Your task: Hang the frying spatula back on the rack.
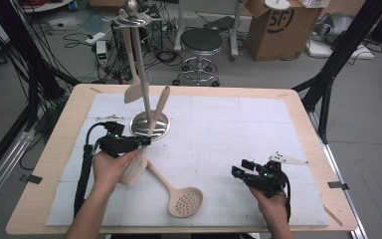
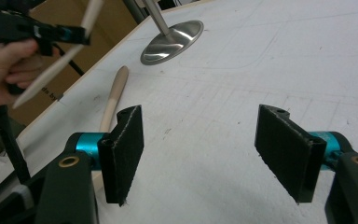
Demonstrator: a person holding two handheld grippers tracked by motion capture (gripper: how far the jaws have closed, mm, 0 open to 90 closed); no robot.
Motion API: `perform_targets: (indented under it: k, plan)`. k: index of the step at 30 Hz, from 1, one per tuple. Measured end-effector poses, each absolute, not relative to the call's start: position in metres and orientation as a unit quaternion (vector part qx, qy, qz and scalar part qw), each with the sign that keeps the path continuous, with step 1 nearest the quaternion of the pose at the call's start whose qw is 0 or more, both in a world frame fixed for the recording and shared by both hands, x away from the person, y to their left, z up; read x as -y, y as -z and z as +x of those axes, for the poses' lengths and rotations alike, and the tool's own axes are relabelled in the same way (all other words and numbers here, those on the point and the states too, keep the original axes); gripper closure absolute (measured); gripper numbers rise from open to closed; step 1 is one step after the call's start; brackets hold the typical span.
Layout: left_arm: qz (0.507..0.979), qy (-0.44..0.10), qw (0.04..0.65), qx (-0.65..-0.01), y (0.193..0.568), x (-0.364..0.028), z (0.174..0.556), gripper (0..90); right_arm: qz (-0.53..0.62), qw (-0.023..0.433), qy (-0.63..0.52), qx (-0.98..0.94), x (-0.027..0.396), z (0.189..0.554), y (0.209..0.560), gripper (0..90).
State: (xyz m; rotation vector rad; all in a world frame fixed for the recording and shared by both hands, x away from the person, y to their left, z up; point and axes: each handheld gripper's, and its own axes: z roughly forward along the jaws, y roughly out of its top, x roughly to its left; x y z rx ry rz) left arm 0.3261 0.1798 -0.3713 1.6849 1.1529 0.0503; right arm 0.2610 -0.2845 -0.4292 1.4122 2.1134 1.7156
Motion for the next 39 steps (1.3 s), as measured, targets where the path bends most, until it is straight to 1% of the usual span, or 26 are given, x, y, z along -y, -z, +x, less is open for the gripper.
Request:
perform_targets:
  k: [11, 19, 25, 32, 39]
  plan:
    - [0.655, -0.052, 0.588, -0.472, 0.336, -0.218, 0.303, 77.3, 0.46, 0.037, -0.556, -0.691, 0.282, 0.261, 0.43, 32.4]
    - [0.636, -0.079, 0.608, -0.468, 0.326, -0.226, 0.289, 77.2, 0.46, 0.036, -0.555, -0.692, 0.28, 0.262, 0.431, 32.6]
    - [0.623, -0.075, 0.637, -0.447, 0.321, -0.23, 0.284, 77.1, 0.463, 0.034, -0.555, -0.691, 0.281, 0.262, 0.431, 32.6]
    - [0.595, -0.101, 0.671, -0.431, 0.312, -0.237, 0.273, 77.3, 0.46, 0.034, -0.554, -0.693, 0.279, 0.261, 0.432, 33.1]
    - [0.588, -0.137, 0.69, -0.4, 0.292, -0.234, 0.264, 77.3, 0.461, 0.035, -0.556, -0.691, 0.279, 0.261, 0.431, 33.1]
